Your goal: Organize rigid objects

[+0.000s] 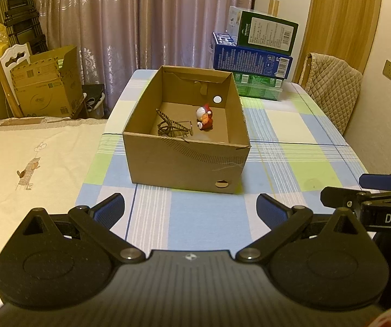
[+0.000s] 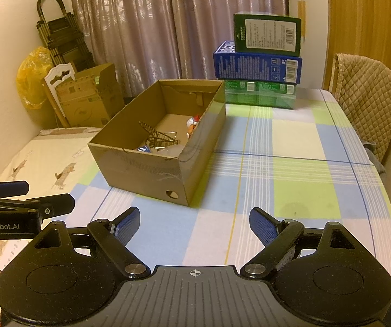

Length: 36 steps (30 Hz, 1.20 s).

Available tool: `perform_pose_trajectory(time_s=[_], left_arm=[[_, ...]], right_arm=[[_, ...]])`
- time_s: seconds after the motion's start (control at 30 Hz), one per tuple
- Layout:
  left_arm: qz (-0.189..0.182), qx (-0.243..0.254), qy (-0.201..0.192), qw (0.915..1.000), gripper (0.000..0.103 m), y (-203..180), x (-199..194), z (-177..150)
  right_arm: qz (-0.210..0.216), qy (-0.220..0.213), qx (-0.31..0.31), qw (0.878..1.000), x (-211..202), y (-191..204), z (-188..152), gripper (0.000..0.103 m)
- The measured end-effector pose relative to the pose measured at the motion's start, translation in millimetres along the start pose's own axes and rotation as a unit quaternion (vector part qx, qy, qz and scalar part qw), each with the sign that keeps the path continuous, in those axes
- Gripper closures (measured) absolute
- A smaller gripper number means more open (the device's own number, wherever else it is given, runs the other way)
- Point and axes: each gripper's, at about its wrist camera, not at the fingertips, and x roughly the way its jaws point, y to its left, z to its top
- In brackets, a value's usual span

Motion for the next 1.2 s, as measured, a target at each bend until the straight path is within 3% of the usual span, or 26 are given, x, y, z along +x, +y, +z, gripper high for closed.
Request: perform_pose_trajectory(time_s=[1.2], left_arm=[[-0.009,-0.007,-0.004,0.9999,0.001,-2.4,3.4,-1.4]], right_arm=[[-0.002,0.001,0.004,1.000,-0.3,-2.3,-0.6,0.018]])
